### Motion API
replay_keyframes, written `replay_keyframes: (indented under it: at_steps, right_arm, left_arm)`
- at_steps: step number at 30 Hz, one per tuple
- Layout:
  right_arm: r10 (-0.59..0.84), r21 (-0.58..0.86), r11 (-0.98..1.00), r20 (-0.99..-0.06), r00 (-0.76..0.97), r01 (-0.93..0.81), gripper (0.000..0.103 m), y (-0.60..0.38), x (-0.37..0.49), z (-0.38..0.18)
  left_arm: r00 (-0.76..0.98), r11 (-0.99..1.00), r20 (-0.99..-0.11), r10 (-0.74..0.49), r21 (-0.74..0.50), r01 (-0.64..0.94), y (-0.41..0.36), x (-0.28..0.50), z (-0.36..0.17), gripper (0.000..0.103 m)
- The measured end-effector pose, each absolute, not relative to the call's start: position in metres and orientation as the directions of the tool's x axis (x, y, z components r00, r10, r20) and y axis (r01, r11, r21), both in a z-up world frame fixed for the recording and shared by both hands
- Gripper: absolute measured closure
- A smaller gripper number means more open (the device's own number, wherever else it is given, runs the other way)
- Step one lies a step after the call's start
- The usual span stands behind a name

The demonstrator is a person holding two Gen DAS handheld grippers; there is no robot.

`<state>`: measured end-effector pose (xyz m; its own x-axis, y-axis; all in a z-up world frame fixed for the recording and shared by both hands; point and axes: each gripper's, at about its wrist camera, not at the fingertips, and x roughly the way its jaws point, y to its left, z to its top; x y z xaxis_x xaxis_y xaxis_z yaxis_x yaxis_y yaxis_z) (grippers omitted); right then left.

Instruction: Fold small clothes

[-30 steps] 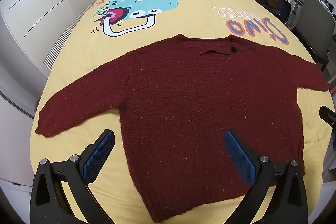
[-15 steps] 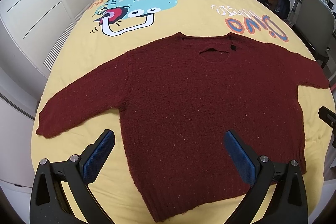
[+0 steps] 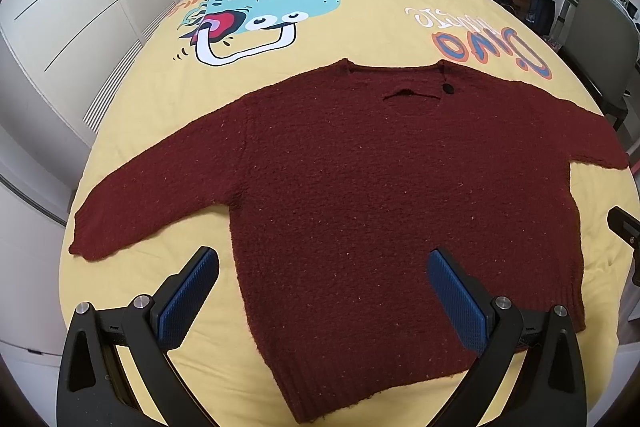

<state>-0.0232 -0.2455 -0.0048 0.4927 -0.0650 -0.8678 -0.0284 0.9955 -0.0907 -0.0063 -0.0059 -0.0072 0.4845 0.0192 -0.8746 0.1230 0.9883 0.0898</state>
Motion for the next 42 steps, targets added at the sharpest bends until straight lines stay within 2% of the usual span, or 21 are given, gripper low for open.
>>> replay_keyframes:
  at_steps: [32, 38, 42]
  right_arm:
    - [-0.047, -0.054, 0.999, -0.871, 0.489, 0.0, 0.001, -0.259, -0.02, -0.016]
    - [-0.039, -0.021, 0.999, -0.826, 0.562, 0.038, 0.001, -0.277, -0.013, -0.014]
    - [-0.03, 0.035, 0.995, -0.799, 0.601, 0.097, 0.001, -0.312, 0.0, -0.015]
  left_arm:
    - [0.464, 0.985, -0.886, 0.005, 0.085, 0.152, -0.013, -0.001, -0.017, 0.001]
    - [0.463, 0.981, -0.886, 0.012, 0.101, 0.167, -0.009, 0.011, -0.019, 0.001]
    - [0.461, 0.982, -0.886, -0.04, 0.049, 0.18, 0.001, 0.023, -0.017, 0.001]
